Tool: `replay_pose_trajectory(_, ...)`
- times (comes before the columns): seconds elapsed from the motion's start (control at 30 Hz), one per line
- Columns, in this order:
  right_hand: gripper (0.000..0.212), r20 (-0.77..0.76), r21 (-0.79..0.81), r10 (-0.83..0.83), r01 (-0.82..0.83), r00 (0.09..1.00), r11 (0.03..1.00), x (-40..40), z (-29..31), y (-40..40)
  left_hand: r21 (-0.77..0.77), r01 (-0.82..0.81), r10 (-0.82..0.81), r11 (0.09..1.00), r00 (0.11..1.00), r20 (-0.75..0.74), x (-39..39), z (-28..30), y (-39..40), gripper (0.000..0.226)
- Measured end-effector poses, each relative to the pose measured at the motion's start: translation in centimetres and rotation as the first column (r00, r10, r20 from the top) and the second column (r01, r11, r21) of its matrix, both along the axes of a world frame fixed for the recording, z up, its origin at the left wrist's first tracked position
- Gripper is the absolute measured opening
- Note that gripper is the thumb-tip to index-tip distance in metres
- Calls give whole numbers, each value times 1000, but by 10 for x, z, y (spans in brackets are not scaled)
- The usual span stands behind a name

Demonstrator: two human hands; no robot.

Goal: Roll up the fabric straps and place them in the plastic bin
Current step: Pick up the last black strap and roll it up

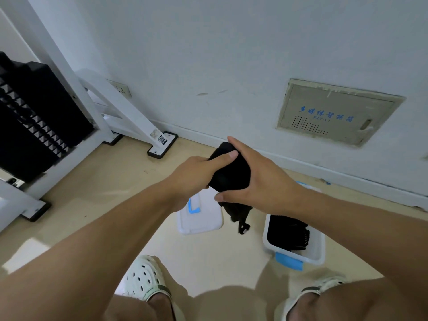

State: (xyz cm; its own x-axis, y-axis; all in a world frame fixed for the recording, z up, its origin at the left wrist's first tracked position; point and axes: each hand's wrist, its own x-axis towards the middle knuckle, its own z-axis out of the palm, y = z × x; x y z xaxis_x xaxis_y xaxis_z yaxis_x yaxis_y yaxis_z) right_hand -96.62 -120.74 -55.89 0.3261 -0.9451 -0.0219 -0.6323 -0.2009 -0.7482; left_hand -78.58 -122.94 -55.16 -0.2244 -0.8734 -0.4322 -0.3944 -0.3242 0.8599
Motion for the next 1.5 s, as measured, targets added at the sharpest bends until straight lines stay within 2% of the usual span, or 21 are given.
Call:
replay_pose_trajectory(0.07, 118, 19, -25, -52, 52, 998, 998, 1, -2, 2, 35, 15, -13, 999, 998, -66, 1, 1, -1, 63)
replay_pose_trajectory(0.17, 117, 101, -64, -110, 117, 989, 991, 5, -4, 4, 72, -19, 33, 997, 979, -201, 0, 6, 0, 51)
replay_pose_trajectory(0.27, 121, 165, -63, -143, 155, 976, 986, 9, -4, 3, 108, -28, 61, 994, 948, -312, -3, 5, 1, 53)
replay_pose_trajectory(0.37, 122, 218, -60, -159, 175, 963, 983, 10, -2, 1, 153, 5, 56, 988, 917, -395, -3, 2, 0, 57)
replay_pose_trajectory(0.47, 114, 250, -102, -187, 218, 950, 971, 9, 2, -2, 177, 21, 57, 984, 904, -424, -9, 0, 3, 58)
replay_pose_trajectory(0.53, 115, 225, -146, -181, 217, 957, 965, 6, 5, -6, 184, -6, 81, 983, 913, -401, -14, -1, 4, 59)
replay_pose_trajectory(0.6, 119, 142, -167, -170, 193, 975, 967, 2, 10, -8, 124, -45, 81, 991, 948, -308, -16, -2, 4, 62)
replay_pose_trajectory(0.67, 121, -5, -159, -155, 152, 988, 975, -1, 13, -8, -70, -138, 132, 988, 988, -78, -15, -1, 3, 57)
replay_pose_trajectory(0.7, 122, -94, -154, -146, 131, 985, 979, -2, 13, -7, -210, -171, 182, 963, 983, 35, -14, -1, 3, 47)
replay_pose_trajectory(0.77, 121, -252, -154, -120, 83, 960, 985, 0, 14, -4, -352, -133, 189, 926, 974, 129, -14, 2, 7, 24)
replay_pose_trajectory(0.8, 120, -301, -164, -107, 59, 948, 985, 1, 14, -3, -350, -95, 151, 932, 979, 137, -17, 3, 11, 21)
replay_pose_trajectory(0.87, 119, -349, -180, -87, 25, 933, 983, 3, 14, -2, -315, -37, 94, 948, 981, 167, -22, 2, 18, 31)
replay_pose_trajectory(1.03, 120, -391, -157, -48, -15, 919, 987, 6, 12, 3, -260, -43, 107, 965, 966, 235, -28, 1, 19, 34)
replay_pose_trajectory(1.13, 118, -396, -149, -26, -36, 918, 988, 11, 10, 7, -217, -32, 88, 976, 964, 250, -26, 2, 19, 54)
replay_pose_trajectory(1.2, 119, -368, -161, -25, -37, 929, 986, 11, 10, 6, -193, -54, 95, 980, 974, 206, -27, 2, 19, 48)
replay_pose_trajectory(1.3, 124, -248, -185, -38, -9, 968, 983, 8, 11, 5, -131, -136, 143, 982, 989, 42, -27, 7, 17, 26)
replay_pose_trajectory(1.43, 131, -66, -131, -39, 30, 997, 991, -2, 9, 1, -25, -145, 139, 989, 976, -168, -21, 13, 13, 23)
replay_pose_trajectory(1.5, 123, -20, -127, -62, 59, 998, 990, -9, 7, 0, 37, -151, 155, 988, 949, -275, -18, 15, 12, 25)
